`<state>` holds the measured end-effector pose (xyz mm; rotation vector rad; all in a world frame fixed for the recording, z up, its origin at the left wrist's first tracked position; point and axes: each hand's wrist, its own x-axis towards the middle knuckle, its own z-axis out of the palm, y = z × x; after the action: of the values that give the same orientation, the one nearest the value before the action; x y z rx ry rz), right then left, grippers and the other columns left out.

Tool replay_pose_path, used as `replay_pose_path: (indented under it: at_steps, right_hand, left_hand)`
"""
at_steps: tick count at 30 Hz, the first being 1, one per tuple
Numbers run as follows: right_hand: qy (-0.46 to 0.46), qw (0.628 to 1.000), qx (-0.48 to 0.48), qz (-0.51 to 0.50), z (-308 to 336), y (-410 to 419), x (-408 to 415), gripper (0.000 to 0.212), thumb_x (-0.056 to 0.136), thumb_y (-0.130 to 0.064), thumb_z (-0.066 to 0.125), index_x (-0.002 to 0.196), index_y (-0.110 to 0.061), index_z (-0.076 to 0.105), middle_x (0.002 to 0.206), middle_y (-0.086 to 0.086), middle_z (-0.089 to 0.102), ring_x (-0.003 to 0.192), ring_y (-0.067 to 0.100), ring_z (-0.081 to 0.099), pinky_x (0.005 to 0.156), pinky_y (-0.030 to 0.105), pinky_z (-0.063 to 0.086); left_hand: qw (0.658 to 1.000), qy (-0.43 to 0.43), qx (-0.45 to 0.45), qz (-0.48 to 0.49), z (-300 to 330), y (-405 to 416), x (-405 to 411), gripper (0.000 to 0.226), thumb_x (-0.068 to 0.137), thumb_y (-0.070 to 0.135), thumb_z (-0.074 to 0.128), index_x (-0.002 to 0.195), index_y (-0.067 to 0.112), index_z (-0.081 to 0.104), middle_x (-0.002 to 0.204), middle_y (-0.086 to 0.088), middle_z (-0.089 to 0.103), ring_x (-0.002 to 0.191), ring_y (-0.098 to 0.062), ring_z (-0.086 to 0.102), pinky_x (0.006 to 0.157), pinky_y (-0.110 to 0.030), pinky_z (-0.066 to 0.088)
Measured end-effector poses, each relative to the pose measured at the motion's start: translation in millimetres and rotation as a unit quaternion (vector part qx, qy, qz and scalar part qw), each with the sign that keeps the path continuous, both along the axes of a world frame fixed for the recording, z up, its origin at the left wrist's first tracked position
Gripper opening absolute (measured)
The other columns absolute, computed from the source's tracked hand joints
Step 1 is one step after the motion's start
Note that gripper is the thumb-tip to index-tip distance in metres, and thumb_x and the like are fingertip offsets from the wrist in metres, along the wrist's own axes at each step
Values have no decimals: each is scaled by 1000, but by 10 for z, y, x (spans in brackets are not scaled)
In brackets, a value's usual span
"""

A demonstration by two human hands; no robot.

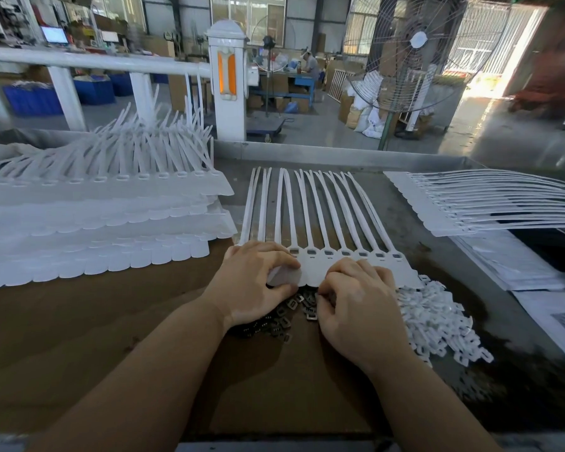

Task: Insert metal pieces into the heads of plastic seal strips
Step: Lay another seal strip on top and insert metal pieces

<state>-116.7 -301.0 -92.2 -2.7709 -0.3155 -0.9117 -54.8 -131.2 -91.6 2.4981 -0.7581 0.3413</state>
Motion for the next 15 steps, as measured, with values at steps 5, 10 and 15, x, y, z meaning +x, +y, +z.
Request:
replay_pose_path:
  at_steps: [5, 10, 15]
  right_hand:
    - [-1, 1000, 2, 4, 3, -4, -13, 5, 70, -18, 69, 68, -15, 66, 77, -2, 61, 73, 19, 56, 72, 35, 40]
    - [0, 1000, 0, 4, 6, -3, -12, 4, 70, -18, 71, 68, -15, 69, 77, -3, 61, 73, 18, 57, 72, 35, 40]
    - [11, 1000, 8, 10, 8, -6, -12, 6, 69, -18, 71, 67, -15, 66, 75, -3, 61, 72, 18, 56, 72, 33, 38]
  left_hand:
    - [1000, -1, 1, 1, -4, 0, 0, 33, 82, 43, 64, 114, 36, 61, 122, 22, 52, 121, -1, 36, 100, -27, 17]
    - [1000, 0, -1, 1, -13, -2, 2, 32, 82, 43, 64, 113, 37, 61, 122, 22, 52, 120, 1, 36, 96, -25, 17]
    - [1000, 3, 2, 0, -14, 0, 6, 29, 82, 43, 64, 110, 38, 61, 120, 23, 52, 119, 1, 37, 95, -26, 17]
